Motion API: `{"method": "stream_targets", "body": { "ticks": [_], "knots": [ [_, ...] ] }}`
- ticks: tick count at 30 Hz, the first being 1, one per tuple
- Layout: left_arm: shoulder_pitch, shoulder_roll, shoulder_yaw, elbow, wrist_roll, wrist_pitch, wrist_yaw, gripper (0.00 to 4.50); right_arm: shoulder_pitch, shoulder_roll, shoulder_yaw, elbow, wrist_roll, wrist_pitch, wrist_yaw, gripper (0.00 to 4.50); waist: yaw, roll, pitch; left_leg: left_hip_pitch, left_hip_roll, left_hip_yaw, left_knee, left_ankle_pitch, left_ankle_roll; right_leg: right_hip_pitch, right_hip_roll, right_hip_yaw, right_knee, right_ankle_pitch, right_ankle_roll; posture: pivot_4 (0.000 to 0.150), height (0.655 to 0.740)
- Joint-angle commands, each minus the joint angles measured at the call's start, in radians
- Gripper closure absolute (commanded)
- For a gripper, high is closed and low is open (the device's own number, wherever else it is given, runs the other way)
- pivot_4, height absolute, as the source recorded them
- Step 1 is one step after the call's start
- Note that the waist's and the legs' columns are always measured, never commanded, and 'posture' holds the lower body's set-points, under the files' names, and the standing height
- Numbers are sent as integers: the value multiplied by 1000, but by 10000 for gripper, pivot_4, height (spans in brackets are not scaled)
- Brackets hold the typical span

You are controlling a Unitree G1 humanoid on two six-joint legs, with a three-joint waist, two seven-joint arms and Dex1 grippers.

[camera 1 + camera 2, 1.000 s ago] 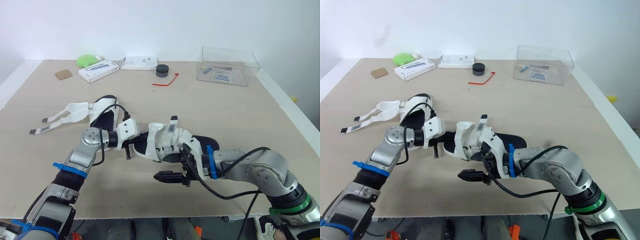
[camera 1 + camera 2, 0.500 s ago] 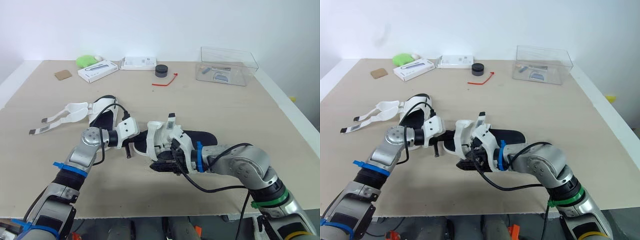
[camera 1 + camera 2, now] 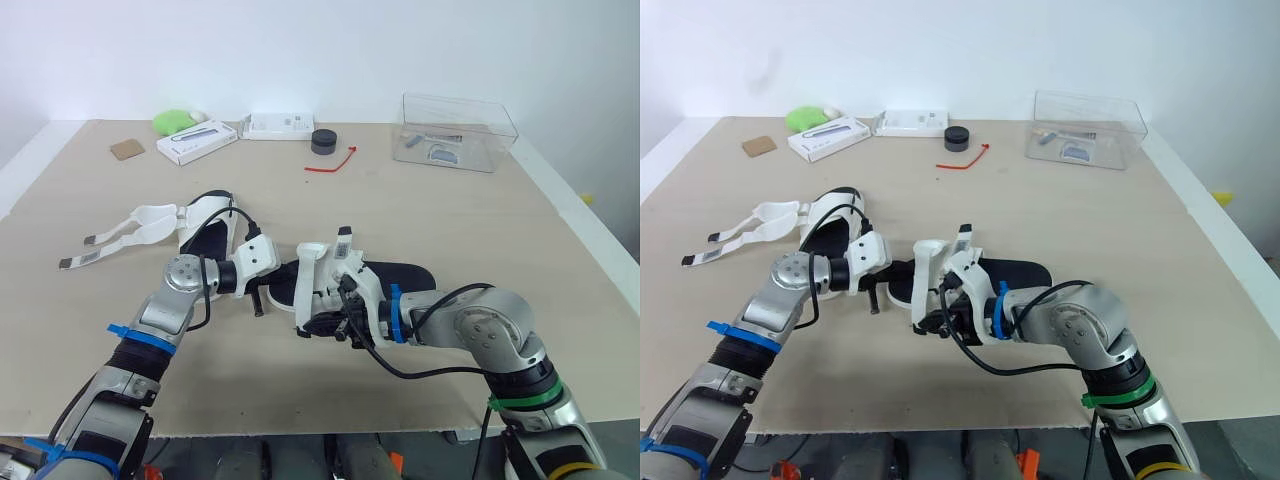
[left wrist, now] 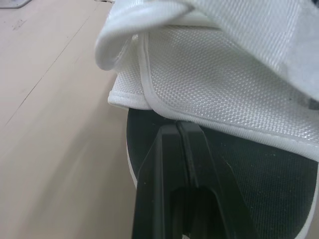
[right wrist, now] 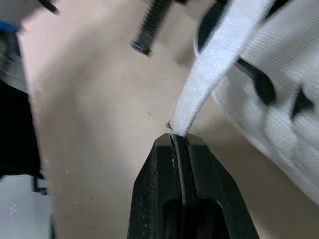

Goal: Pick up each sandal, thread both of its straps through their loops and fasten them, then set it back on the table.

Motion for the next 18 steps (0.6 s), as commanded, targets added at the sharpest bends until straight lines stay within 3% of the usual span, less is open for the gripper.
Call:
{"method": "stream_targets", "body": {
  "ticks": [1,5,9,18],
  "knots": [
    [8,-8,-3,-18,2,9,7,45000,-49,53,-140,12,125,93,-15,44427,0,0,0,0,0,0,0,0,0,0,0,0,0,0,0,1500,7400],
    [7,-9,-5,-14,7,4,10,45000,-194,81,-284,116,244,209,-42,44427,-1,0,0,0,0,1,0,0,0,0,0,1,0,2,0,1500,7400],
    [6,-13,-9,-6,11,-3,15,45000,-339,77,-352,269,224,256,-58,44427,0,1,0,0,0,0,0,0,0,0,0,0,0,2,-1,1500,7400],
    [5,-27,-13,0,16,-10,30,45000,-416,7,-239,446,95,285,35,44427,0,1,0,-3,-1,1,0,-1,2,-1,-2,-1,-4,2,-1,1500,7400]
  ]
}}
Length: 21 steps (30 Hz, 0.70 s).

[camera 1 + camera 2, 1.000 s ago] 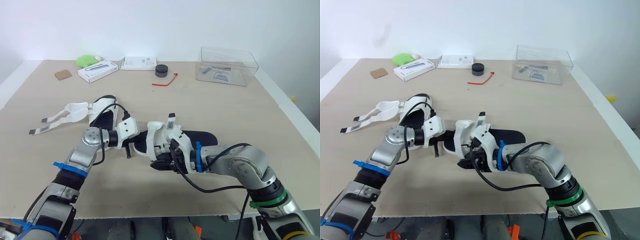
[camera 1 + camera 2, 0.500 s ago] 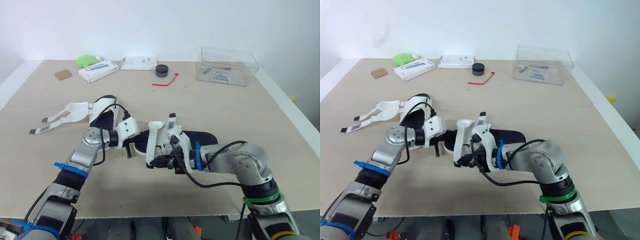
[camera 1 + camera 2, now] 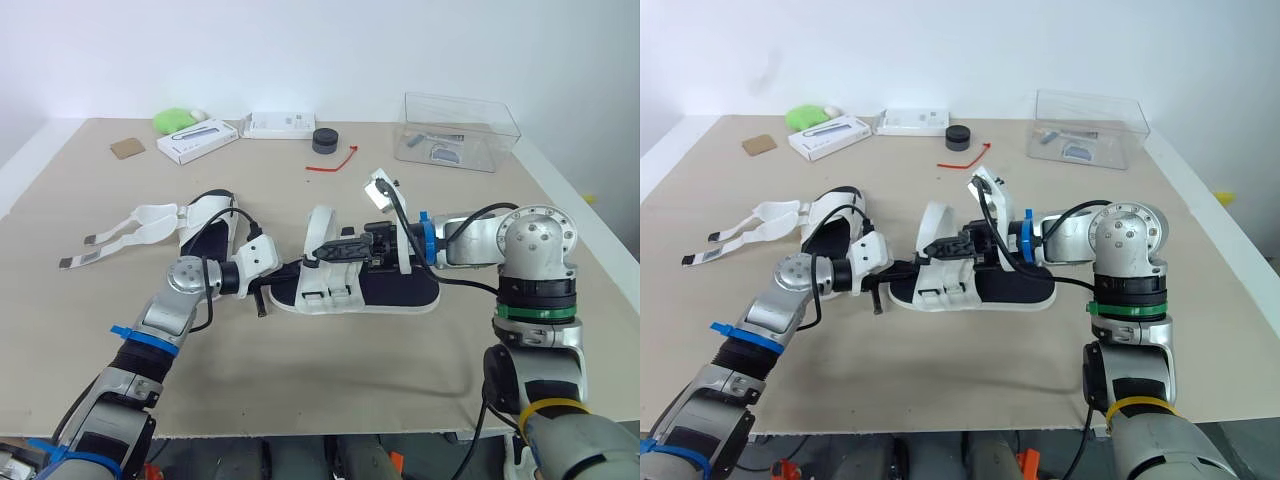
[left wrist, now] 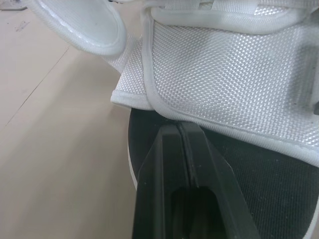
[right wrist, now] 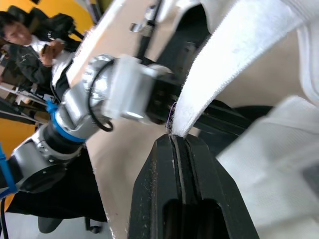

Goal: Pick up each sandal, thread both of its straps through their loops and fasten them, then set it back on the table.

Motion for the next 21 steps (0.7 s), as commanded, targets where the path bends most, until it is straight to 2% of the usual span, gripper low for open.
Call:
{"method": "stream_targets", "body": {
  "ticks": [1,9,17,21],
  "knots": [
    [3,-10,-12,0,15,-6,9,45000,-35,-21,39,36,-32,11,53,44427,0,0,0,0,0,0,0,0,0,0,0,0,0,0,0,1500,7400],
    [25,4,-11,-18,16,-2,11,45000,-98,-3,55,177,-75,11,79,44427,-1,0,0,0,0,0,0,0,0,0,0,0,0,0,0,1500,7400],
    [30,6,-11,-28,17,6,18,45000,-84,-16,118,176,-79,11,99,44427,-1,0,0,0,0,0,0,0,0,0,0,0,0,0,0,1500,7400],
    [31,6,-11,-28,21,6,24,45000,-77,-22,140,187,-30,11,94,44427,-1,0,0,0,0,0,0,0,0,0,0,0,0,0,0,1500,7400]
  ]
}}
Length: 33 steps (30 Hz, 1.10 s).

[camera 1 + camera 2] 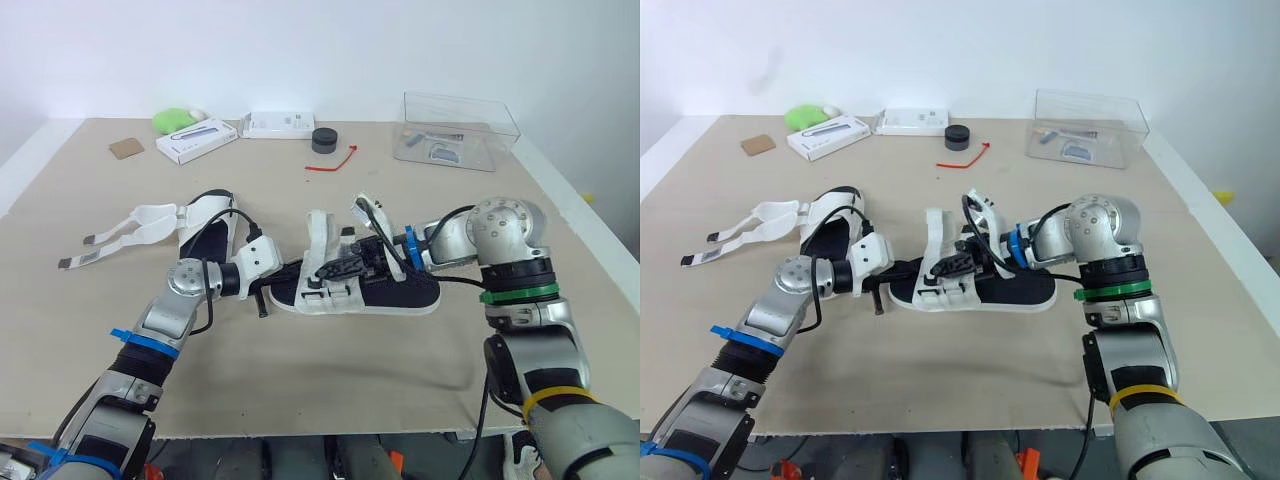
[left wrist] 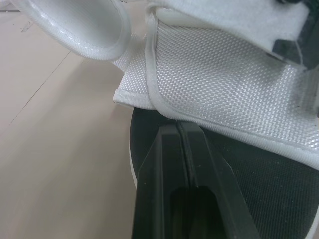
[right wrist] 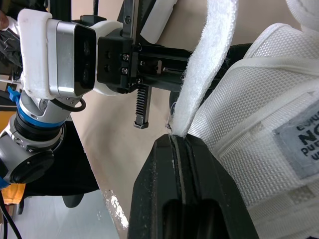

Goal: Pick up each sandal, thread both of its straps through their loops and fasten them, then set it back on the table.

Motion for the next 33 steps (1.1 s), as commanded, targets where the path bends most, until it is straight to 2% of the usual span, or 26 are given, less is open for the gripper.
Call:
{"method": "stream_targets", "body": {
  "ticks": [1,13,27,33],
  "knots": [
    [14,4,-11,-6,21,3,8,45000,-5,-16,25,-8,67,-2,7,44427,0,0,0,0,0,0,0,0,0,0,0,0,0,0,0,1500,7400],
    [16,-2,-18,-4,28,1,18,45000,39,-41,66,-18,179,-2,-78,44427,0,0,0,0,0,0,0,0,0,0,0,0,0,0,0,1500,7400],
    [15,-2,-20,-2,29,7,27,45000,61,-38,92,-120,150,-2,-65,44427,-1,0,0,0,0,0,-1,-1,2,0,0,0,-1,-1,1,1500,7400],
    [13,-7,-22,-1,29,9,31,45000,83,-40,109,-210,84,-2,-31,44427,0,0,0,0,0,-1,-1,-1,2,0,-1,-1,-2,-1,1,1500,7400]
  ]
}}
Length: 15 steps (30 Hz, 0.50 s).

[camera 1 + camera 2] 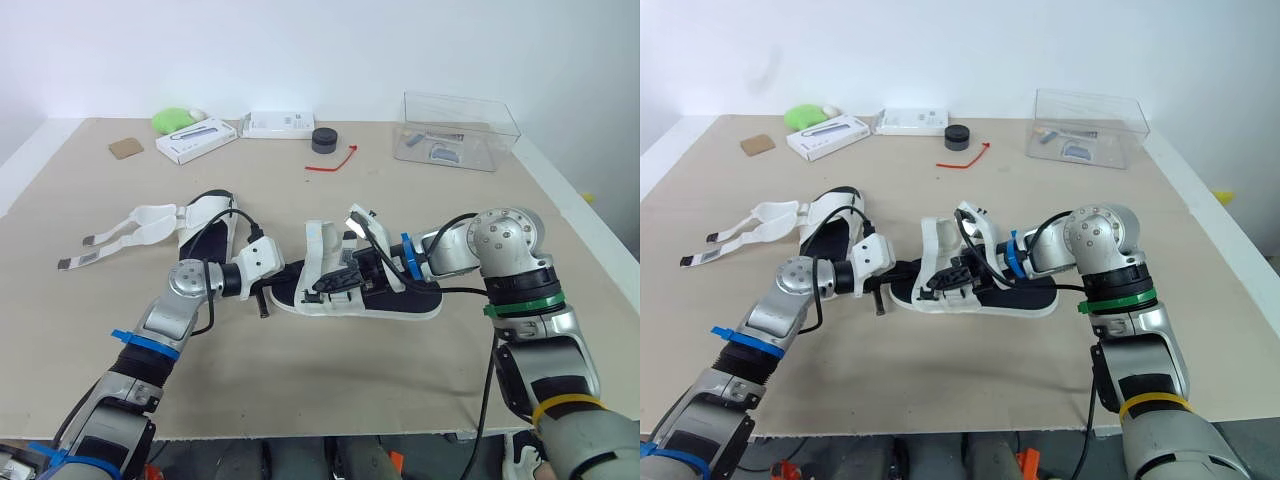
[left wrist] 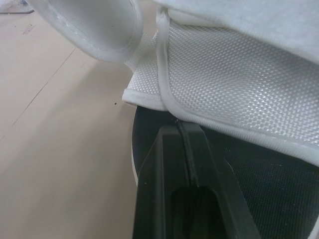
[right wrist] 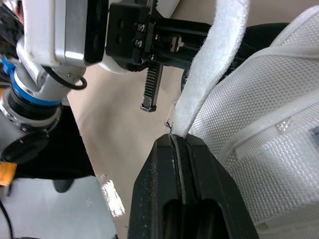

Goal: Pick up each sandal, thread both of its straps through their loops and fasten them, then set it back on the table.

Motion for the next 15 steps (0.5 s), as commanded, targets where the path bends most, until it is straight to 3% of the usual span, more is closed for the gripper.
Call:
{"method": "stream_targets", "body": {
  "ticks": [1,15],
  "knots": [
    [8,-4,-15,10,23,9,9,45000,25,3,27,-56,-29,22,30,44427,0,0,0,0,0,0,0,0,0,0,0,0,0,0,0,1500,7400],
    [10,-5,-16,10,23,8,11,45000,44,-16,77,-163,-163,-57,159,44427,0,0,0,0,0,0,0,0,0,0,0,0,-1,0,0,1500,7400]
  ]
}}
